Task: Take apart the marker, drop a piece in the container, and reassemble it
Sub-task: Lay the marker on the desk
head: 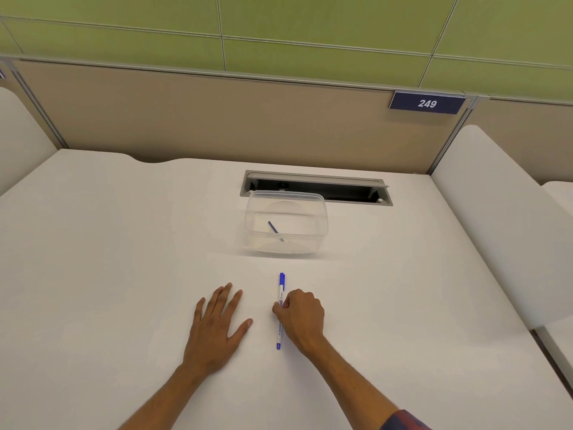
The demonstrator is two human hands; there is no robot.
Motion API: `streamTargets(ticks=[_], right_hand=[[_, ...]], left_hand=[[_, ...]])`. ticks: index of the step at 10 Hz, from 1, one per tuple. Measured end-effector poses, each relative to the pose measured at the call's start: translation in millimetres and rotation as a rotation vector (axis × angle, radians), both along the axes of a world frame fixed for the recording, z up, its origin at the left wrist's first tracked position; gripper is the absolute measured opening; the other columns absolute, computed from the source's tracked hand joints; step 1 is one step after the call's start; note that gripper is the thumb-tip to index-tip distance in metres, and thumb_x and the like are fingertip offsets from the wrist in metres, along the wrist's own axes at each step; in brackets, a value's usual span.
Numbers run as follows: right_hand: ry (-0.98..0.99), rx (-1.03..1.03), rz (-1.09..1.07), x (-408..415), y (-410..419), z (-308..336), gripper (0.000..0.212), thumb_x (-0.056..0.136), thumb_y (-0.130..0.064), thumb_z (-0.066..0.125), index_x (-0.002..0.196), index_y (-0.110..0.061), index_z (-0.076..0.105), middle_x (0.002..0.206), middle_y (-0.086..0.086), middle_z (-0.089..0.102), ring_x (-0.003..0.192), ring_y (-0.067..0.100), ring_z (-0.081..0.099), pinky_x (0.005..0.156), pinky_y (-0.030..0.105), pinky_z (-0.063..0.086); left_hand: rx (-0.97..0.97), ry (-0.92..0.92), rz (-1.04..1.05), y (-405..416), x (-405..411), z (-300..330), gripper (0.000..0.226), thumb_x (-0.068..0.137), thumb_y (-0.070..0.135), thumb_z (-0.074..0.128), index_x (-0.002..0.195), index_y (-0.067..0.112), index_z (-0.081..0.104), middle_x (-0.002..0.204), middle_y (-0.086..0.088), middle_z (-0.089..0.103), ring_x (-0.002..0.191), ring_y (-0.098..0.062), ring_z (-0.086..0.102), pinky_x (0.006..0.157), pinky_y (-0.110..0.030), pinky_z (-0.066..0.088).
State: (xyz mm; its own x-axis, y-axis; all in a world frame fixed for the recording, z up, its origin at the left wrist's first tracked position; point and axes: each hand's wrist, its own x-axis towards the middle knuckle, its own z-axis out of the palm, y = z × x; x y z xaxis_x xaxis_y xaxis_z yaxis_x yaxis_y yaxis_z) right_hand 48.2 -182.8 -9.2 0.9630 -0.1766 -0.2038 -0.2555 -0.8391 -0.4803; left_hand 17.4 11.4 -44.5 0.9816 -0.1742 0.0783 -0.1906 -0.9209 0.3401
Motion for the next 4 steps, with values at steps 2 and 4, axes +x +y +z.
streamTargets(ticks=[2, 4], right_hand=[[-0.048, -0.031, -0.022, 1, -7, 7, 0.040, 0.084, -0.053, 0.054, 0.068, -0.017, 0.051, 0.066, -0.002, 0.055, 0.060, 0.019, 0.050, 0.054, 0.027, 0.034], [-0.241, 0.021, 0.003, 16, -41, 43, 0.037, 0.088, -0.053, 0.058, 0.110, -0.023, 0.063, 0.098, -0.007, 0.072, 0.090, 0.016, 0.067, 0.071, 0.026, 0.043]], left_hand=[[-0.012, 0.029, -0.003, 0, -1, 3, 0.078, 0.086, 0.073, 0.011, 0.148, 0.028, 0.030, 0.159, 0.004, 0.020, 0.145, -0.011, 0.014, 0.118, -0.041, 0.008], [-0.128, -0.056, -0.031, -1, 24, 37, 0.085, 0.084, 0.077, 0.013, 0.147, 0.024, 0.032, 0.157, 0.001, 0.027, 0.144, -0.014, 0.022, 0.118, -0.039, 0.009]])
